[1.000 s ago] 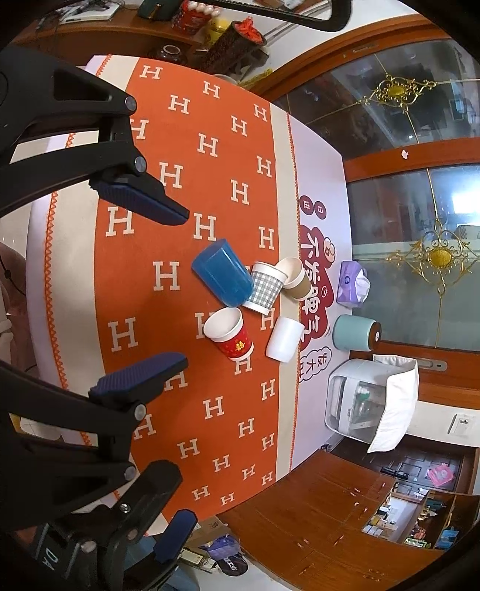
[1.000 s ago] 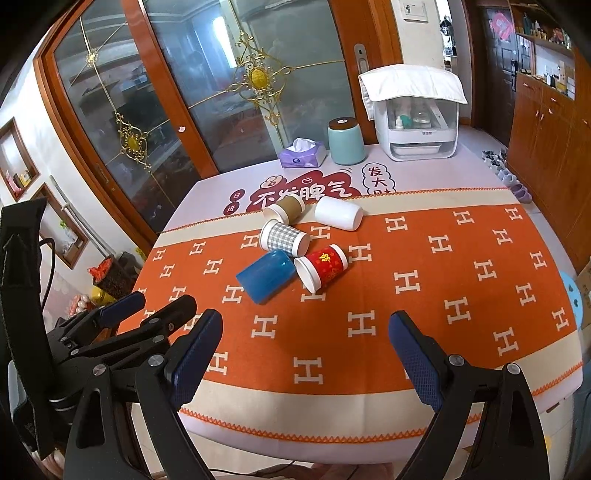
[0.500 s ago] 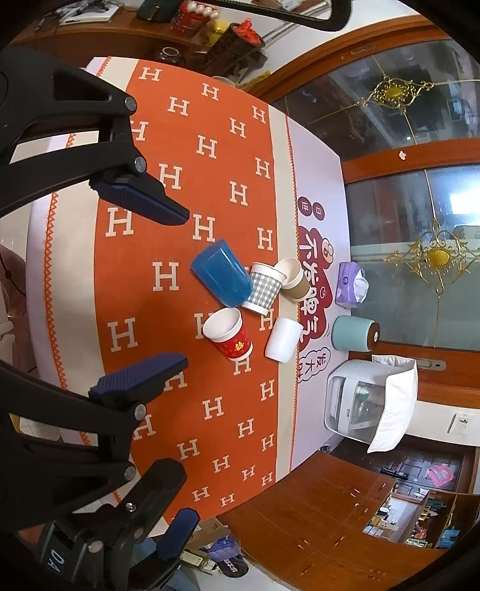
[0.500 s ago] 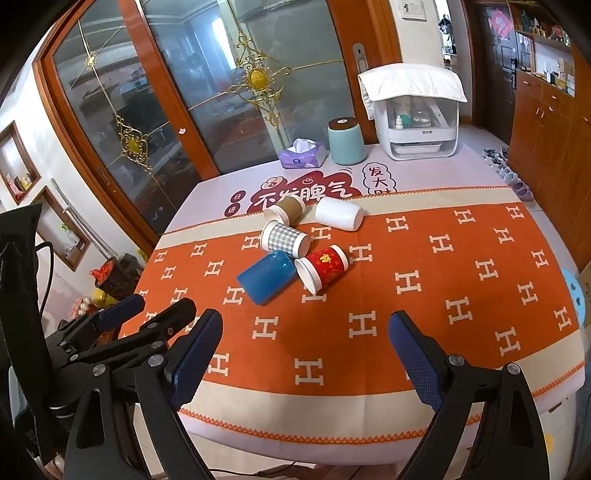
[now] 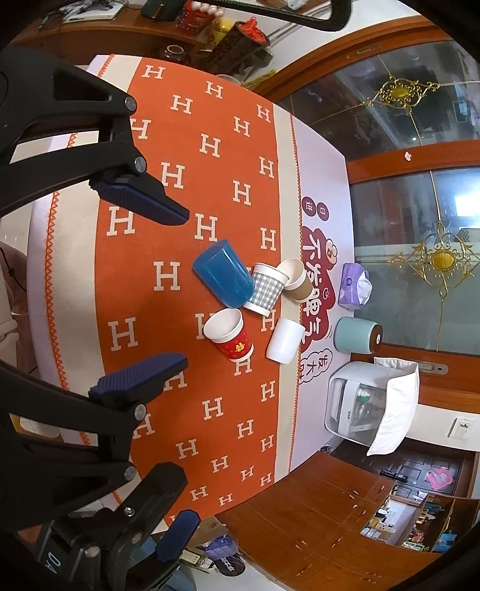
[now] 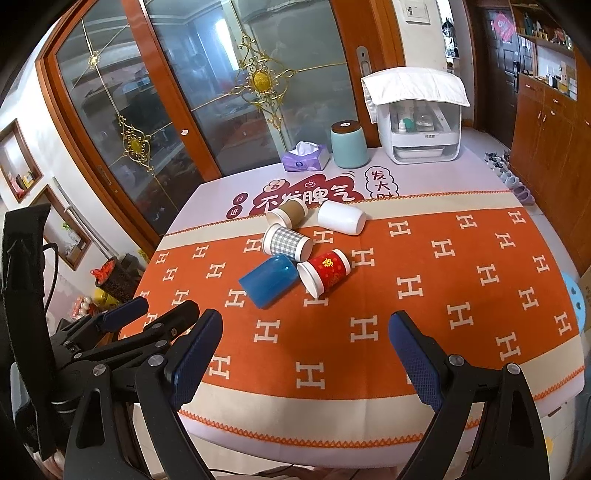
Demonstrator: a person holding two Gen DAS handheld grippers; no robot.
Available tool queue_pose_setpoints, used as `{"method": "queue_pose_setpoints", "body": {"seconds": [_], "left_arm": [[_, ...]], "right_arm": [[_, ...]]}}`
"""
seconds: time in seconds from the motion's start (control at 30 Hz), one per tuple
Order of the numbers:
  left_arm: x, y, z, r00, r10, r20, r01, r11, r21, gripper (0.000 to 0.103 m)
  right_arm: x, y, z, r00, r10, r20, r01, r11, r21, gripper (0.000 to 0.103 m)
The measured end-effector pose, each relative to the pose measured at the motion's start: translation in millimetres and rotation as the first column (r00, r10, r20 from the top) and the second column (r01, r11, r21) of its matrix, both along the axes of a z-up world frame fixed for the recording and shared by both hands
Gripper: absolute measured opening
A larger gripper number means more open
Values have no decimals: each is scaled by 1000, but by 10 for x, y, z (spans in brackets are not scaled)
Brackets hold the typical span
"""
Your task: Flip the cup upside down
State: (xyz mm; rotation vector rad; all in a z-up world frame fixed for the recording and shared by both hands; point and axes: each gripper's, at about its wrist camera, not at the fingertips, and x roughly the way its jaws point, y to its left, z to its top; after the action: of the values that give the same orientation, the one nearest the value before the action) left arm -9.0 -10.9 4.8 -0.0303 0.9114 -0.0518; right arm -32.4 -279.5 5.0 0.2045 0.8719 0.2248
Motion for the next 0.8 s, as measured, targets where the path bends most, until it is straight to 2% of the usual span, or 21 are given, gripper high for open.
{"method": "queue_pose_setpoints", "body": {"seconds": [0.43, 0.67, 0.8], "left_arm": [[145, 16, -20, 1000, 2, -19, -2, 1000, 5, 69], [270, 21, -40, 1000, -1, -27, 1, 1000, 13, 69], [424, 32, -82, 999, -16, -29, 17, 999, 43, 69]], "right_arm": [[174, 35, 12, 1000, 13, -8, -13, 1000, -2, 92], [365, 35, -84, 999, 23, -32, -23, 1000, 1, 92], [532, 37, -197, 998, 27, -61, -26, 1000, 7, 92]]}}
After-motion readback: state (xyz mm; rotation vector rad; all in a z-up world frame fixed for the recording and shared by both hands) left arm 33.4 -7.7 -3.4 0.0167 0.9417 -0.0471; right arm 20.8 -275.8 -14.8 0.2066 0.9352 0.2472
